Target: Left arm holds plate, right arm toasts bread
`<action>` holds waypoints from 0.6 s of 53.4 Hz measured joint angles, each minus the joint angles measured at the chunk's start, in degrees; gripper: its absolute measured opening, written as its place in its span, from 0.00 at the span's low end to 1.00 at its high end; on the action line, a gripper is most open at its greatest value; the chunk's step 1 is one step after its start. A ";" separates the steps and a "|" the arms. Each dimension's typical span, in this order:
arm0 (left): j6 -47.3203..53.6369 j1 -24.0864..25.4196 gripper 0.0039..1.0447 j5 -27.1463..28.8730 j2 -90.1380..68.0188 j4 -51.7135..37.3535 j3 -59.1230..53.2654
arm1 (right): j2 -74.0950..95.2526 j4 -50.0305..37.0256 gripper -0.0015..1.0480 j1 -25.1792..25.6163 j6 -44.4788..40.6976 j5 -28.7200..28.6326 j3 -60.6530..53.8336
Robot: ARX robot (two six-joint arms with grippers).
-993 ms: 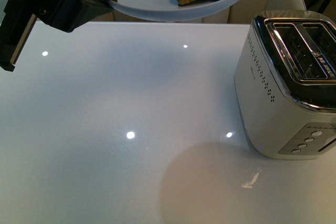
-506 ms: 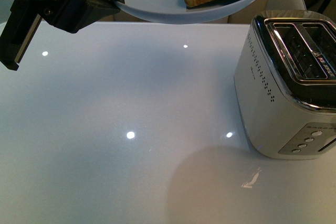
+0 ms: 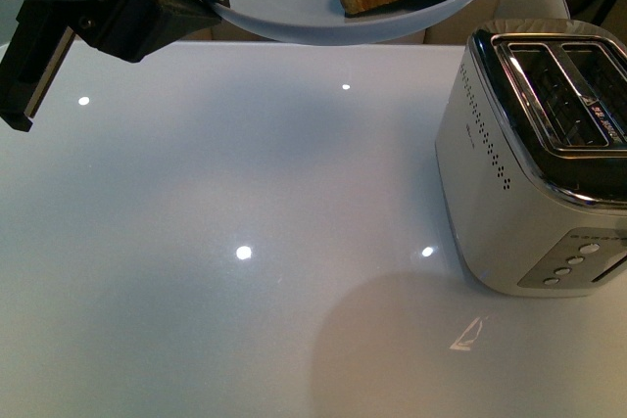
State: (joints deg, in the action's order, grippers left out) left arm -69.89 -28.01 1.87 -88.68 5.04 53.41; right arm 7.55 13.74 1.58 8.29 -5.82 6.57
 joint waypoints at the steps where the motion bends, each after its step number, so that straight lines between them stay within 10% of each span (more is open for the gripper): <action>1: 0.00 0.00 0.03 0.04 0.00 0.00 0.00 | 4.24 5.42 0.91 0.44 3.82 -1.07 2.25; 10: 0.13 0.04 0.03 -0.20 0.11 0.00 -0.02 | 13.55 10.95 0.91 1.31 14.62 -2.14 4.42; 32: 0.17 0.04 0.03 -0.17 0.17 0.00 -0.02 | 37.55 -10.21 0.91 -7.02 31.87 -7.48 16.63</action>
State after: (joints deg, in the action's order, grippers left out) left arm -69.71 -27.97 1.69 -88.51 5.04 53.39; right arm 45.10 3.53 -5.43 40.16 -13.30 23.20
